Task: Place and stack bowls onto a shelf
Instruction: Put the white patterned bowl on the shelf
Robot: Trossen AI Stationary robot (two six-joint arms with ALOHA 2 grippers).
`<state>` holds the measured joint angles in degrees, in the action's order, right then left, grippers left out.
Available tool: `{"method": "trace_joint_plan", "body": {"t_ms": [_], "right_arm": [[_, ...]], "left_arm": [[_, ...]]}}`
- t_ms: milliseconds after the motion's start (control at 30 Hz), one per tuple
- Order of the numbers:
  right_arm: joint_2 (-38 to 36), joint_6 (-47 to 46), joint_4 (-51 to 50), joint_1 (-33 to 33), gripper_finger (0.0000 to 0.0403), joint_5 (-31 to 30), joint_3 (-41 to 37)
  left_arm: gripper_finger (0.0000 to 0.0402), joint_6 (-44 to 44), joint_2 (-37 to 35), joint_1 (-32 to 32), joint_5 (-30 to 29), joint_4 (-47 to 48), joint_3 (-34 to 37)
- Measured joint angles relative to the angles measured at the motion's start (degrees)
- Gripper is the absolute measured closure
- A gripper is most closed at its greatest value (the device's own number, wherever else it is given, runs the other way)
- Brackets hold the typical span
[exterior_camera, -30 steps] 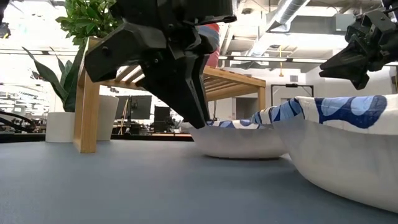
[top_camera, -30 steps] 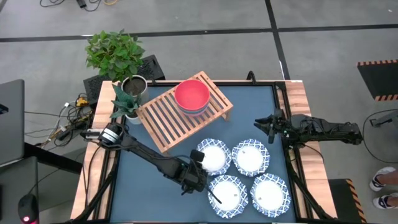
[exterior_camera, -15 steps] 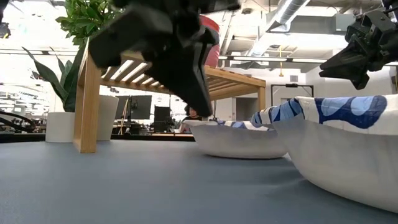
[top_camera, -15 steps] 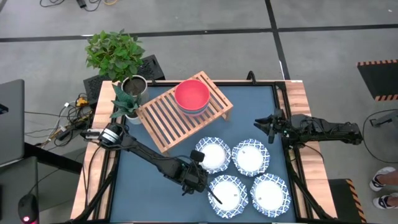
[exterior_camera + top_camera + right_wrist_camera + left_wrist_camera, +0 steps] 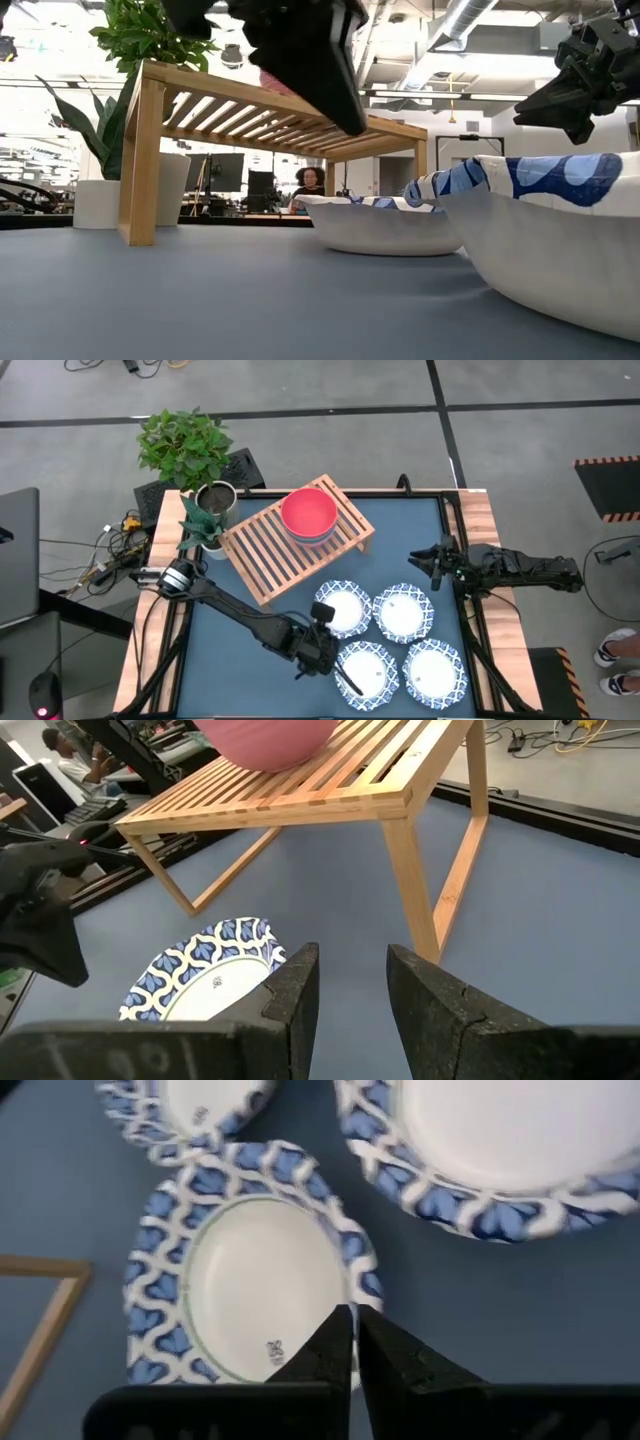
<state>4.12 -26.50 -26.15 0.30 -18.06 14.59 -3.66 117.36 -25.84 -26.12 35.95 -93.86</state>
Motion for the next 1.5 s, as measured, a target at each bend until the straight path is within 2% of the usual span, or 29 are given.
{"method": "trace_joint_plan", "body": {"t_ms": [133, 333, 500, 600, 700, 933, 1133, 1300, 1500], "right_arm": [[0.0, 0.0, -0.02, 0.0, 0.0259, 0.0, 0.0], [0.0, 0.0, -0.05, 0.0, 0.0259, 0.0, 0.0], [0.0, 0.0, -0.06, 0.02, 0.0259, 0.0, 0.0], [0.0, 0.0, -0.07, 0.0, 0.0259, 0.0, 0.0], [0.0, 0.0, -0.09, 0.0, 0.0259, 0.0, 0.0], [-0.02, -0.02, -0.47, 0.09, 0.0259, 0.03, 0.0], [0.15, -0.07, -0.21, 0.09, 0.0259, 0.0, 0.02], [0.18, -0.04, -0.42, 0.07, 0.0259, 0.02, 0.02], [0.2, -0.04, -0.26, 0.04, 0.0259, 0.0, 0.02]], "left_arm": [[0.0356, -0.17, 0.0, 0.75, 2.16, 0.88, 0.2], [0.0269, -0.09, 0.0, 2.6, 5.88, 0.85, 0.26], [0.0202, -0.16, 0.0, 3.33, 5.92, 0.78, 0.26], [0.0179, -0.06, 0.43, 3.69, 5.75, 0.6, 0.26], [0.0174, 0.28, 1.25, 3.83, 5.06, 1.16, 0.33], [0.0175, -0.17, 4.69, 4.1, 3.59, 0.82, 0.07], [0.0198, -1.03, 7.48, 4.32, 3.36, 2.96, 0.2], [0.0256, 0.02, 7.56, 4.34, 2.99, 2.49, 0.0], [0.0364, 1.37, 7.35, 4.18, 3.16, 2.64, 0.0]]}}
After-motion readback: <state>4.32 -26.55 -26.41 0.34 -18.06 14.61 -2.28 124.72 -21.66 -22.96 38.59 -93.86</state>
